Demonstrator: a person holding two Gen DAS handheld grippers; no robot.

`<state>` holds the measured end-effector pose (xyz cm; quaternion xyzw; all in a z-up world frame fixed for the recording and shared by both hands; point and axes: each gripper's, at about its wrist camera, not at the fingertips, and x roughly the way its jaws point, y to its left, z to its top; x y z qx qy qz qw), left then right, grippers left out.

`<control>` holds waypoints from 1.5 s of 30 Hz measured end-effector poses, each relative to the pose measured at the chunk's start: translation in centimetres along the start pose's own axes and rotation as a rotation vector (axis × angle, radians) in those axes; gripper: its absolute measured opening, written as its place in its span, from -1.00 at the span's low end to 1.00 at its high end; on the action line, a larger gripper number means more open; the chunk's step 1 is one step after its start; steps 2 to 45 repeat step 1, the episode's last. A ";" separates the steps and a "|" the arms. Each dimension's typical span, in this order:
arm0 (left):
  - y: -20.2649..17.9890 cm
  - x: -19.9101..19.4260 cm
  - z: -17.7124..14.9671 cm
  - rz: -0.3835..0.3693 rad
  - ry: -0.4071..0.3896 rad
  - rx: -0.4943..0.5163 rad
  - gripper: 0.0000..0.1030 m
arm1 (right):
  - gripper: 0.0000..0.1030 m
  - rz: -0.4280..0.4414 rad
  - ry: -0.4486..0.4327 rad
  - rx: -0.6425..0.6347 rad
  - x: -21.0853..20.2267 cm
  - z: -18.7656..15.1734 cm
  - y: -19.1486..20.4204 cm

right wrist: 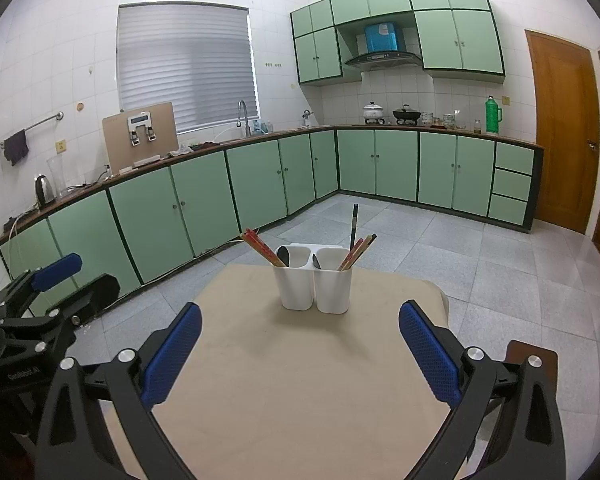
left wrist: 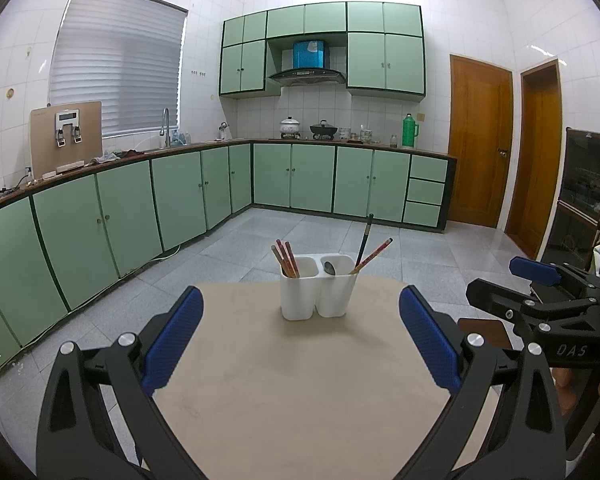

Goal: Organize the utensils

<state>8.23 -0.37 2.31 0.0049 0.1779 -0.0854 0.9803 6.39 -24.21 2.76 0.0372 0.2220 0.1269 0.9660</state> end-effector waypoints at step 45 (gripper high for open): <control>0.1 0.0 0.0 0.000 0.000 0.000 0.85 | 0.88 0.000 0.000 0.000 0.0 0.0 0.0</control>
